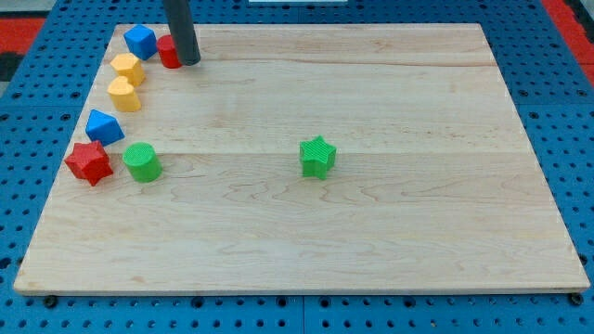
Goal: Push the blue cube into the yellow hexagon
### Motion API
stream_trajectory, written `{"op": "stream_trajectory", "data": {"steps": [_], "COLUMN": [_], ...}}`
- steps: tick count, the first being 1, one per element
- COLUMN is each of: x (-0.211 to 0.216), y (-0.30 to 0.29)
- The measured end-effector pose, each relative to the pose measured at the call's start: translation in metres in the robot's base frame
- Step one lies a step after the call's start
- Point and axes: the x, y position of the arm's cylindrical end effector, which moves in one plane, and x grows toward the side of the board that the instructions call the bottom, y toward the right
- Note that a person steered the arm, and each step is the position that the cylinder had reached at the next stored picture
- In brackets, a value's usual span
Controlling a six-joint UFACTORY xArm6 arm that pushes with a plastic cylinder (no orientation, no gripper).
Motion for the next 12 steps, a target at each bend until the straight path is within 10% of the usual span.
{"op": "stream_trajectory", "data": {"steps": [2, 12], "x": [-0.075, -0.069], "y": [0.041, -0.134]}}
